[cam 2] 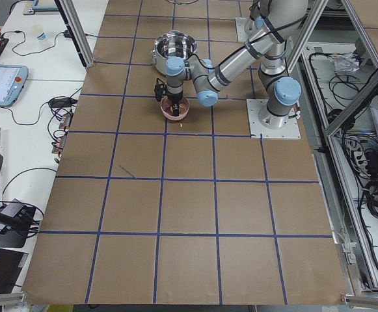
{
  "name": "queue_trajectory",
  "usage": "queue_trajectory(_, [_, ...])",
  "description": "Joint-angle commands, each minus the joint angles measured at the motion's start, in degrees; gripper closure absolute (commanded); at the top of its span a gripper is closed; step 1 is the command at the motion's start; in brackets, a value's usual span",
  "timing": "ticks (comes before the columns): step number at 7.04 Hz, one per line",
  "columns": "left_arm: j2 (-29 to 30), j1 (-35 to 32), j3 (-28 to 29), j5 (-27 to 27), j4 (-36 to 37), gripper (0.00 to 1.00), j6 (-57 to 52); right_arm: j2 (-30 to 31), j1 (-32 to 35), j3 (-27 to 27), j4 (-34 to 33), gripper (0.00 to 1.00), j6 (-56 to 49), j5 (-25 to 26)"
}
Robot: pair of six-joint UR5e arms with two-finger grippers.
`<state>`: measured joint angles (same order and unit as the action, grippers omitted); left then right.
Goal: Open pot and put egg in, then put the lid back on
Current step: 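Lower the left gripper into the pink bowl and close on the egg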
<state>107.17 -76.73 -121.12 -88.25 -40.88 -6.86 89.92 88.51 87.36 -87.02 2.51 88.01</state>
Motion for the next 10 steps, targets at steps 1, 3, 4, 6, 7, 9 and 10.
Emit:
queue_trajectory(1, [0.0, 0.0, 0.0, -0.3, 0.0, 0.46, 0.1, 0.0, 0.0, 0.0, 0.1, 1.0, 0.0, 0.0])
queue_trajectory(3, [-0.2, 0.0, 0.5, -0.5, 0.0, 0.73, 0.0, 0.0, 0.0, 0.0, 0.1, 1.0, 0.0, 0.0])
queue_trajectory(4, [-0.2, 0.0, 0.5, -0.5, 0.0, 0.78, 0.1, 0.0, 0.0, 0.0, 0.1, 1.0, -0.1, 0.0])
queue_trajectory(6, [-0.3, -0.1, 0.5, -0.4, 0.0, 0.89, 0.4, 0.0, 0.0, 0.0, 0.1, 1.0, -0.1, -0.1])
queue_trajectory(7, [-0.4, 0.0, 0.6, -0.4, 0.0, 0.92, 0.4, 0.0, 0.0, 0.0, 0.1, 1.0, -0.1, -0.1])
queue_trajectory(9, [-0.6, 0.0, 1.3, -0.2, 0.0, 0.98, 0.4, 0.0, -0.3, 0.0, -0.1, 1.0, -0.2, -0.3])
queue_trajectory(10, [-1.3, 0.0, 1.9, -0.2, 0.0, 0.98, 0.5, 0.0, -0.8, 0.0, 0.0, 1.0, -0.9, -0.4])
